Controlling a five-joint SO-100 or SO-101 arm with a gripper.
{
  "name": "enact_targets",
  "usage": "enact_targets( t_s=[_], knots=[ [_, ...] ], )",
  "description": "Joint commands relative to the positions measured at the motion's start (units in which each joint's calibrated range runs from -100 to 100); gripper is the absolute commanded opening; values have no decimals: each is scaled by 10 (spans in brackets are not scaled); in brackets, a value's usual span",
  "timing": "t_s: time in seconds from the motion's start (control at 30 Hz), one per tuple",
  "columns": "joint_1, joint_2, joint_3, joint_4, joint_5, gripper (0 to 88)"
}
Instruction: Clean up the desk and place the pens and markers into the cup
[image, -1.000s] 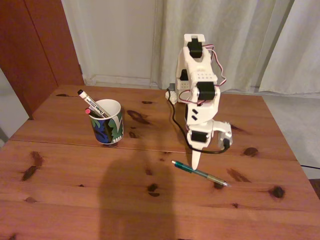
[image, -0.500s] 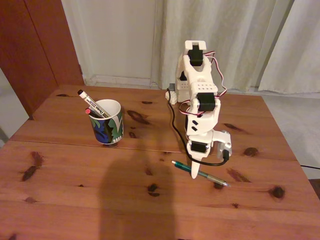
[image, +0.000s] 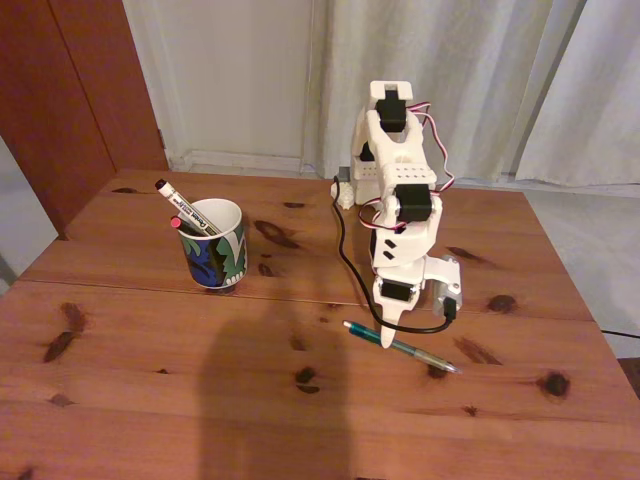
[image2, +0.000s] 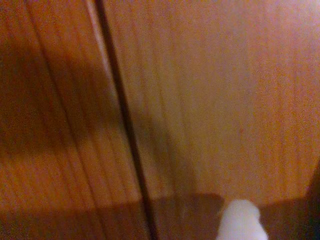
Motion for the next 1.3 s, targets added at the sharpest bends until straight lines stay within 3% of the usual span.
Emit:
enact_targets(
  t_s=[0.0,1.17,1.27],
  knots=[
    [-5,-5,-8,-5,3,231],
    [-12,30,-14,-45,-1,229],
    [-12,30,-14,-45,0,185]
  ],
)
